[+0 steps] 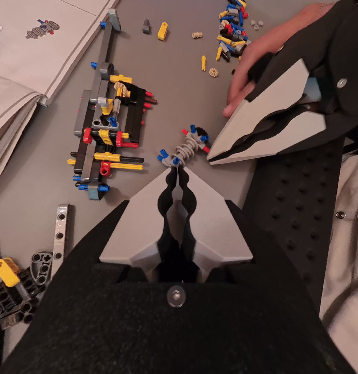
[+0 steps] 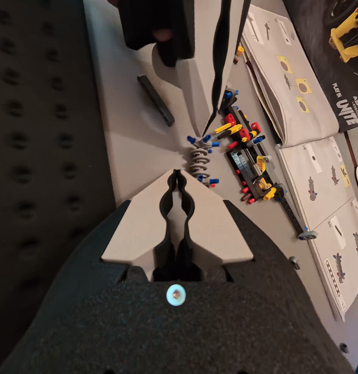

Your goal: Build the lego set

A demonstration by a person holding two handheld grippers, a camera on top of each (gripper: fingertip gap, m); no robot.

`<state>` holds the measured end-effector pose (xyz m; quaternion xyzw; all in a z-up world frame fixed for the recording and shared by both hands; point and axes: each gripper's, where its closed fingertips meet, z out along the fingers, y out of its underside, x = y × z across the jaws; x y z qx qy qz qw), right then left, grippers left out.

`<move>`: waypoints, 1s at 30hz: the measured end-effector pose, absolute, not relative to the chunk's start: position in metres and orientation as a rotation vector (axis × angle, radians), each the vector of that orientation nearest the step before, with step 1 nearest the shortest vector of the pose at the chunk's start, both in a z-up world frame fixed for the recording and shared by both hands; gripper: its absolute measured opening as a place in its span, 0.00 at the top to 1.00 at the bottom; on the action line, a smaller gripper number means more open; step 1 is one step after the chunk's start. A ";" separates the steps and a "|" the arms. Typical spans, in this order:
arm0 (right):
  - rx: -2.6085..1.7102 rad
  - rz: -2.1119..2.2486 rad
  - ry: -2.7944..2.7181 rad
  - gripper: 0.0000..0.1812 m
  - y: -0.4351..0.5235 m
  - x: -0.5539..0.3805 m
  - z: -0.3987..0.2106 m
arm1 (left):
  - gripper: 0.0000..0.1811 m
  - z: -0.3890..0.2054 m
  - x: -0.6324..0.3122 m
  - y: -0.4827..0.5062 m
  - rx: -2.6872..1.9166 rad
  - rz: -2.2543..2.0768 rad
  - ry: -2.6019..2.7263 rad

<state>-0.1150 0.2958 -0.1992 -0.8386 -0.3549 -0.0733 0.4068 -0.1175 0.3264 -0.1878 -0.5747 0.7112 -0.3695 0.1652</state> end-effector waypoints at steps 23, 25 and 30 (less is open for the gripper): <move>-2.169 -0.005 -0.743 0.89 0.307 -0.080 -0.203 | 0.89 -0.205 -0.113 0.324 -1.387 -0.798 2.164; -2.167 -0.004 -0.737 0.89 0.307 -0.079 -0.203 | 0.91 -0.203 -0.112 0.326 -1.413 -0.826 2.149; -2.117 0.110 -0.664 0.89 0.305 -0.080 -0.190 | 0.92 -0.190 -0.111 0.322 -1.518 -1.012 2.064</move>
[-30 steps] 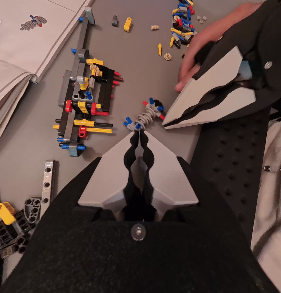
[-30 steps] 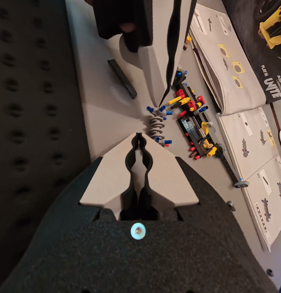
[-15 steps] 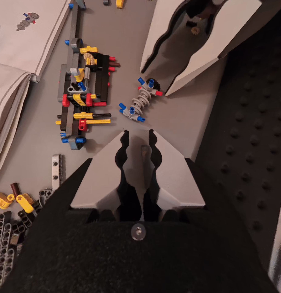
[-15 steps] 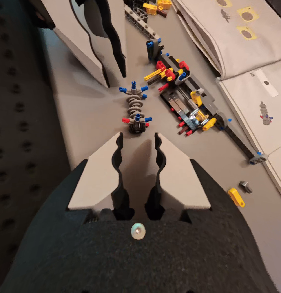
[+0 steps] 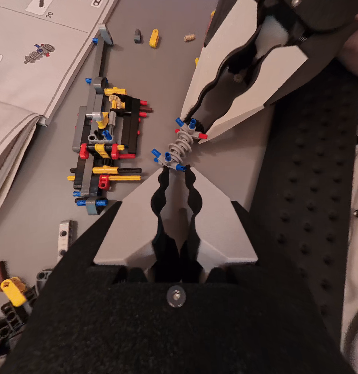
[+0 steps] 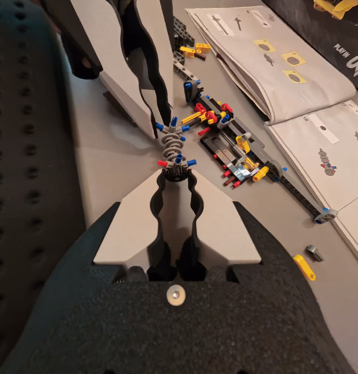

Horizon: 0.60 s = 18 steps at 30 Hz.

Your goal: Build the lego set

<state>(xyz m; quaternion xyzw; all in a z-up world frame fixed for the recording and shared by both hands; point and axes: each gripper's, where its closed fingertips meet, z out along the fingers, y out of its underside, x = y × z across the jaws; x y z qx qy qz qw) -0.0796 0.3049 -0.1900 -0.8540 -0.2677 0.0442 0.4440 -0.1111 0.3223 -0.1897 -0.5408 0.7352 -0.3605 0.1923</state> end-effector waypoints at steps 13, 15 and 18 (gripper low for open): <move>-1.971 0.380 -0.461 0.89 0.301 -0.078 -0.155 | 0.91 -0.165 -0.106 0.315 -1.491 -1.166 1.944; -1.923 0.456 -0.397 0.89 0.300 -0.076 -0.143 | 0.91 -0.150 -0.105 0.314 -1.438 -1.213 1.875; -1.861 0.561 -0.302 0.89 0.299 -0.075 -0.129 | 0.91 -0.131 -0.103 0.314 -1.378 -1.271 1.766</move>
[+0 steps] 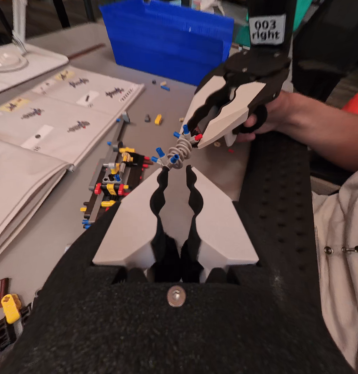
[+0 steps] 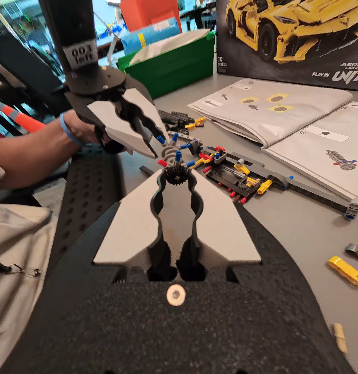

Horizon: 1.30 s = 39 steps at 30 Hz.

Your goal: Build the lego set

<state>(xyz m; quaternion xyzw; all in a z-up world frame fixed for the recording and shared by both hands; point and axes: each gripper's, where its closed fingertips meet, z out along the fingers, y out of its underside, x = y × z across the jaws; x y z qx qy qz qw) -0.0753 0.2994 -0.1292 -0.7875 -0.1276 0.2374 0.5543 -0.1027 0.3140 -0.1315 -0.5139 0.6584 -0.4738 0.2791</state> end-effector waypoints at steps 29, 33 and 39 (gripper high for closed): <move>-1.731 0.218 -0.369 0.89 0.304 -0.068 -0.120 | 0.92 -0.125 -0.096 0.323 -1.304 -1.229 1.567; -1.720 0.234 -0.355 0.89 0.304 -0.067 -0.117 | 0.92 -0.126 -0.096 0.323 -1.304 -1.224 1.574; -1.719 0.242 -0.347 0.89 0.304 -0.066 -0.117 | 0.92 -0.128 -0.097 0.325 -1.313 -1.218 1.577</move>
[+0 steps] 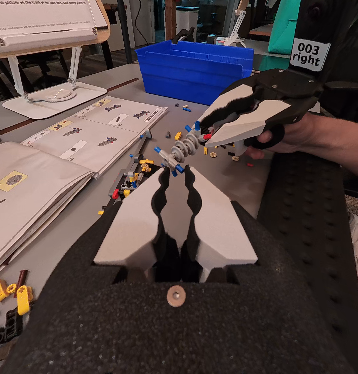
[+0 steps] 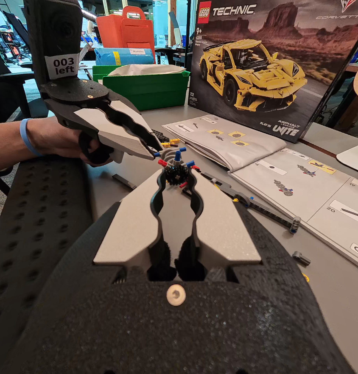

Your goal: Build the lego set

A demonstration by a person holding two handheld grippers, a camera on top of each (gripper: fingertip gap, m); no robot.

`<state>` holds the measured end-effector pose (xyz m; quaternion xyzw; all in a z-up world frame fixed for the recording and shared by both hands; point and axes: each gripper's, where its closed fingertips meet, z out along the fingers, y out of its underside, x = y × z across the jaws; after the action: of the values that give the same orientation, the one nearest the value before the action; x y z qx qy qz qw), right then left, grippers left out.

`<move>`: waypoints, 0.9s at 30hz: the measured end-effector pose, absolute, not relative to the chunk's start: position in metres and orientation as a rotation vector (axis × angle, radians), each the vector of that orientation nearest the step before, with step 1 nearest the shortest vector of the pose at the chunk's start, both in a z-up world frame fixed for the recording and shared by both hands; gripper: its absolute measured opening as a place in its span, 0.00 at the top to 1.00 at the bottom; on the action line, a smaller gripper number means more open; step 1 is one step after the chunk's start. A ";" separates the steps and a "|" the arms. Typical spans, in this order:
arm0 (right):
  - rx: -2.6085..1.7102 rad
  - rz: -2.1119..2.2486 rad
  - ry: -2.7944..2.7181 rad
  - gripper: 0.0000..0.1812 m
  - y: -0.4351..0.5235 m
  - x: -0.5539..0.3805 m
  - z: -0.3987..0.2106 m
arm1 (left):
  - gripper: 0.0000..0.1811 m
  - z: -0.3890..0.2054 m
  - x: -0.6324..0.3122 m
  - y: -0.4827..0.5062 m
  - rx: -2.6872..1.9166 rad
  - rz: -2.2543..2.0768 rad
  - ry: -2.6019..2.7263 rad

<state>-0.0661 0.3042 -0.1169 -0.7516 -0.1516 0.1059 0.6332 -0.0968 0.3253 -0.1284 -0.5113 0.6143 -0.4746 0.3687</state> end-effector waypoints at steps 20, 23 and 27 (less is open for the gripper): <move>-1.655 0.421 -0.291 0.89 0.302 -0.075 -0.102 | 0.95 -0.102 -0.096 0.323 -1.335 -1.522 1.491; -1.633 0.636 -0.206 0.89 0.300 -0.081 -0.095 | 0.97 -0.077 -0.098 0.320 -1.140 -1.440 1.460; -1.565 0.891 -0.126 0.89 0.297 -0.090 -0.081 | 0.97 -0.054 -0.097 0.315 -0.901 -1.202 1.507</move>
<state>-0.0895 0.2970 -0.0808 -0.6804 -0.0550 0.3875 0.6196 -0.0975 0.3150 -0.0538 -0.3703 0.6193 -0.4938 0.4854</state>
